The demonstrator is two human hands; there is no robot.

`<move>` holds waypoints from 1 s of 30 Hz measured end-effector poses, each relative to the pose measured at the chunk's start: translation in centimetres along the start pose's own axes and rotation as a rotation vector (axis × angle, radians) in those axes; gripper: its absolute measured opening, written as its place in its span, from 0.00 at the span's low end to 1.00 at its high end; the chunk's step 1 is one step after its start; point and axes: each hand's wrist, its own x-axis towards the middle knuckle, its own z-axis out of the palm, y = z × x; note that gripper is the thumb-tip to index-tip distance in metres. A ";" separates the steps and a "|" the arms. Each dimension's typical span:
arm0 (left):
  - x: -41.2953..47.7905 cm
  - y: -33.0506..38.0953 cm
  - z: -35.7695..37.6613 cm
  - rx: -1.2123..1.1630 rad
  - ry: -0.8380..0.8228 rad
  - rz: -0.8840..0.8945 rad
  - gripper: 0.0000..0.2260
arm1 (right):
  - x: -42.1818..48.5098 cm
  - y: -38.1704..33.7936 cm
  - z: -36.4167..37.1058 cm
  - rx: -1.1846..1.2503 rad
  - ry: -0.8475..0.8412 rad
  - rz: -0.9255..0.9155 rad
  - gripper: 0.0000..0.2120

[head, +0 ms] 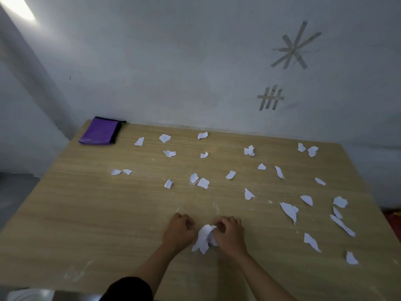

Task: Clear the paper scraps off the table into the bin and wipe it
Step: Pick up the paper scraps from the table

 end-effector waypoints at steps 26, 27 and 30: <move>11.0 -2.1 -6.7 -0.001 0.339 -0.002 0.03 | 14.0 -8.7 0.1 -0.160 -0.049 -0.151 0.15; 11.0 -2.1 -6.8 -0.002 0.342 -0.004 0.04 | 13.9 -8.8 0.6 -0.200 -0.028 -0.140 0.16; 10.9 -2.2 -6.8 -0.029 0.349 -0.017 0.05 | 13.4 -8.9 2.2 -0.306 0.059 -0.111 0.17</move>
